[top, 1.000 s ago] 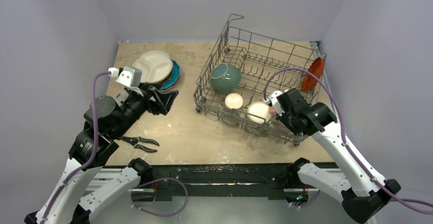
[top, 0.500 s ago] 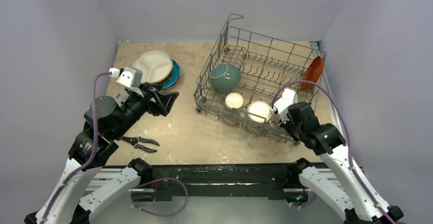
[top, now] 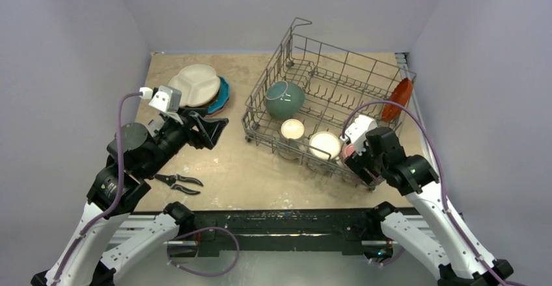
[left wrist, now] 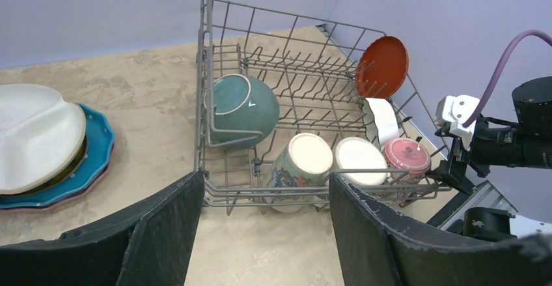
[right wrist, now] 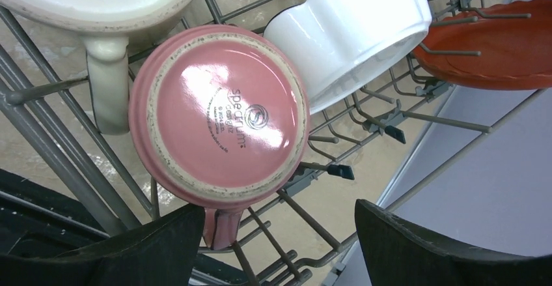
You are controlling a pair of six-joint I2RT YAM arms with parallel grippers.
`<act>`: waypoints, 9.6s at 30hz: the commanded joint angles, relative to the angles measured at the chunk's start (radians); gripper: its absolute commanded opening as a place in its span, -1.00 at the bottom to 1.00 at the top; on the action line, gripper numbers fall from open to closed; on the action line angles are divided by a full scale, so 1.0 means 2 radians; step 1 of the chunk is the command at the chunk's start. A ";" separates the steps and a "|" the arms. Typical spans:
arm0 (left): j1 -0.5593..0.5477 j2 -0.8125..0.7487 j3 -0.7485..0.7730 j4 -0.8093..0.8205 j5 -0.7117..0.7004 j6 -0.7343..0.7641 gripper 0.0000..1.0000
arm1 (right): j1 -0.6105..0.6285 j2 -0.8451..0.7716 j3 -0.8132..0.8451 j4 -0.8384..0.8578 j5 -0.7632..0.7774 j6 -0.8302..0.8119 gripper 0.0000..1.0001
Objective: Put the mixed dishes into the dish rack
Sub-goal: Turn the cup upside down in the dish rack, then move the dish rack to the center of the board, then pick up the plate at the center of the board, then insert the plate into the dish rack.
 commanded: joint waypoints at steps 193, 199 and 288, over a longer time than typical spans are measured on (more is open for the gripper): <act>0.460 0.617 0.031 0.297 0.075 -0.301 -0.90 | -0.141 0.492 0.497 0.062 -0.291 0.313 0.96; 0.461 0.596 0.031 0.281 0.083 -0.295 -0.96 | -0.141 0.487 0.494 0.063 -0.294 0.315 0.96; 0.133 0.292 0.286 -0.215 0.171 -0.355 -1.00 | 0.429 0.332 0.430 0.112 0.170 -0.032 0.75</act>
